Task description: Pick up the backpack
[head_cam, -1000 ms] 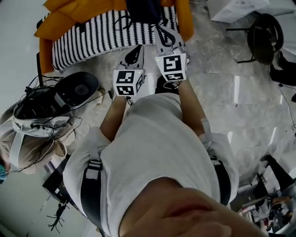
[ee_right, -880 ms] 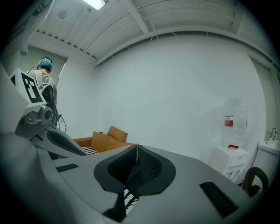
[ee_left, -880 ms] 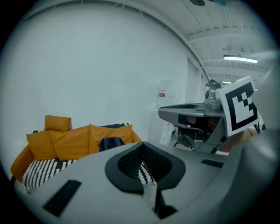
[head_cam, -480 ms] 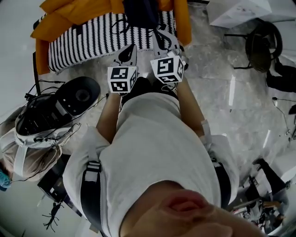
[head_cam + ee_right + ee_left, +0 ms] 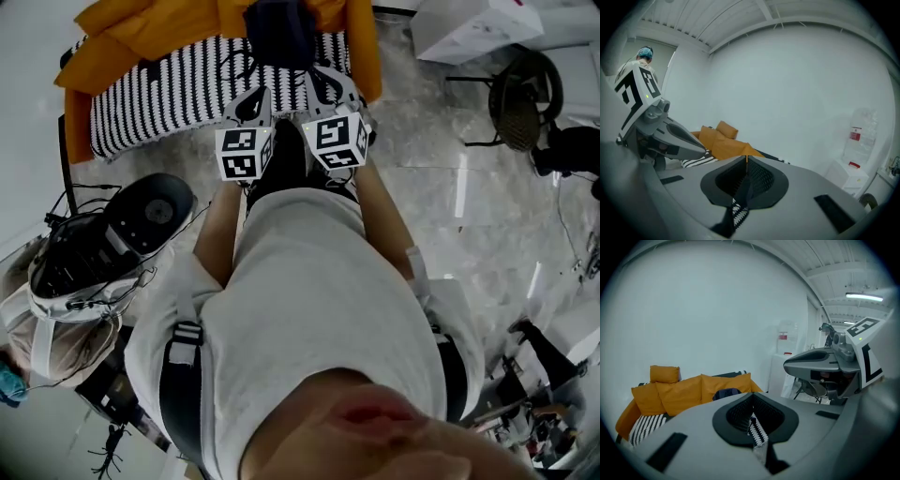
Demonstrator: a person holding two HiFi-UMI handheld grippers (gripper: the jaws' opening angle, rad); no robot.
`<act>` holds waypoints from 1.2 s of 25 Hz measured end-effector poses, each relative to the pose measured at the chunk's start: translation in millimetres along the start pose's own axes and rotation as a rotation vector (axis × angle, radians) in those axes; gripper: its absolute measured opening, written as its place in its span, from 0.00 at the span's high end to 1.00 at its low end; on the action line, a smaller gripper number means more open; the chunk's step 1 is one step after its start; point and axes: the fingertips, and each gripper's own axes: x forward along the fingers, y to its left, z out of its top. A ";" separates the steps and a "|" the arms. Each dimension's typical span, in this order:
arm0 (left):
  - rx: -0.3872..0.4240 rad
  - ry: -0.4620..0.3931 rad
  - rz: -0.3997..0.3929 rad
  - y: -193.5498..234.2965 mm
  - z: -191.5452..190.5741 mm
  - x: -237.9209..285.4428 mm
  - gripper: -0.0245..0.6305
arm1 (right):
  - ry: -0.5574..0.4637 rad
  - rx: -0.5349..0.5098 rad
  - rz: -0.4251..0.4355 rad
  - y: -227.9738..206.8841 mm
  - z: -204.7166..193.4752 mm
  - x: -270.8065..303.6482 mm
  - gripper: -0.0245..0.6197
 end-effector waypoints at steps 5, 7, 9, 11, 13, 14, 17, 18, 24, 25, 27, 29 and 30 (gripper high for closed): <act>-0.016 0.016 -0.016 11.0 4.3 29.7 0.94 | 0.062 0.039 0.009 -16.6 -11.8 26.8 0.90; -0.017 0.024 -0.016 21.7 4.5 42.5 0.94 | 0.086 0.070 0.002 -24.2 -16.3 41.5 0.90; -0.020 0.036 -0.010 34.5 2.5 54.6 0.94 | 0.106 0.082 -0.003 -28.7 -20.6 55.3 0.90; -0.028 0.048 -0.007 46.7 0.9 66.9 0.94 | 0.129 0.083 0.000 -31.6 -25.5 69.4 0.90; -0.040 0.061 -0.010 58.9 0.1 79.9 0.94 | 0.150 0.078 0.003 -34.5 -27.9 85.0 0.90; -0.045 0.067 -0.012 65.5 0.1 87.1 0.94 | 0.158 0.074 0.004 -36.2 -27.6 93.3 0.90; -0.053 0.086 -0.024 85.1 2.0 113.9 0.94 | 0.176 0.065 0.006 -44.8 -26.1 120.6 0.90; -0.055 0.090 -0.028 91.5 3.5 123.8 0.94 | 0.183 0.063 0.006 -48.6 -26.7 129.9 0.90; -0.076 0.105 -0.038 130.9 12.3 176.1 0.94 | 0.252 0.059 0.011 -63.8 -36.4 183.1 0.90; -0.077 0.114 -0.041 137.0 12.1 185.1 0.94 | 0.262 0.060 0.014 -66.6 -38.5 191.9 0.90; -0.076 0.135 -0.047 147.8 11.2 202.1 0.94 | 0.278 0.062 0.019 -73.3 -43.4 208.6 0.90; -0.071 0.144 -0.048 161.4 9.2 218.1 0.94 | 0.294 0.068 0.018 -80.9 -48.3 225.1 0.90; -0.071 0.143 -0.047 169.1 8.1 225.5 0.94 | 0.301 0.070 0.015 -84.3 -50.2 233.5 0.90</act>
